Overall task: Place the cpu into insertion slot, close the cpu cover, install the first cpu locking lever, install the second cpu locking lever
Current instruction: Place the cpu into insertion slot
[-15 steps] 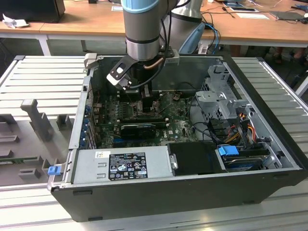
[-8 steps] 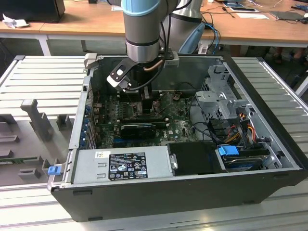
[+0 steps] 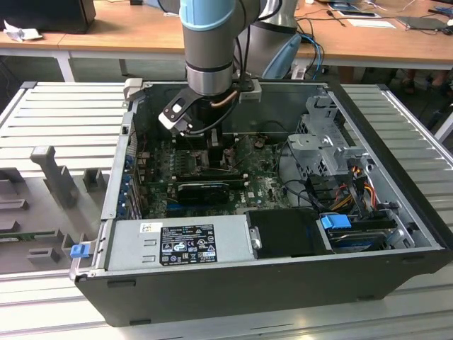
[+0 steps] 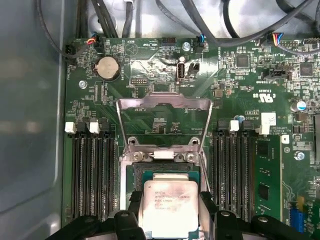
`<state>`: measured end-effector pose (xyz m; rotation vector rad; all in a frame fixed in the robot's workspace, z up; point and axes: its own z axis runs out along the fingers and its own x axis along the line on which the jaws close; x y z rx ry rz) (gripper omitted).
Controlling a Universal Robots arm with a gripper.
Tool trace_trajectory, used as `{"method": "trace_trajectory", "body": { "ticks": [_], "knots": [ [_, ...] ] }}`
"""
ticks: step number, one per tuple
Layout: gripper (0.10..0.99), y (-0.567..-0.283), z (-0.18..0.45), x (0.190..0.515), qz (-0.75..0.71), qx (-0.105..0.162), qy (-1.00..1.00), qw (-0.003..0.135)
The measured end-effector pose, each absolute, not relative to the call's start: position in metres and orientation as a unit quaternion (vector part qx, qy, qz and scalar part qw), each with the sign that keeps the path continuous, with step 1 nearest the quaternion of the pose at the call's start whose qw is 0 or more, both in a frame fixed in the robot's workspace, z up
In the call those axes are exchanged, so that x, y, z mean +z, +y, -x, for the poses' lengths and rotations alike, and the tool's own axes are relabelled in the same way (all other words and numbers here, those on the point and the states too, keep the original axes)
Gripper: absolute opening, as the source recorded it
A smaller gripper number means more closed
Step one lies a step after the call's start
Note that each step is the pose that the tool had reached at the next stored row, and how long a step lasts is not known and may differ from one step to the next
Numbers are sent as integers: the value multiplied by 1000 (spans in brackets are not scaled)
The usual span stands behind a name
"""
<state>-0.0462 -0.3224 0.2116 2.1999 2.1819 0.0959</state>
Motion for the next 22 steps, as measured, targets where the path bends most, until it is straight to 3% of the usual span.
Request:
{"method": "trace_trajectory", "body": {
  "ticks": [20, 21, 22],
  "knots": [
    [529, -319, 44, 202, -706, 31, 707, 21],
    [604, -319, 44, 202, -706, 31, 707, 21],
    [604, -318, 44, 202, -706, 32, 707, 20]
  ]
}}
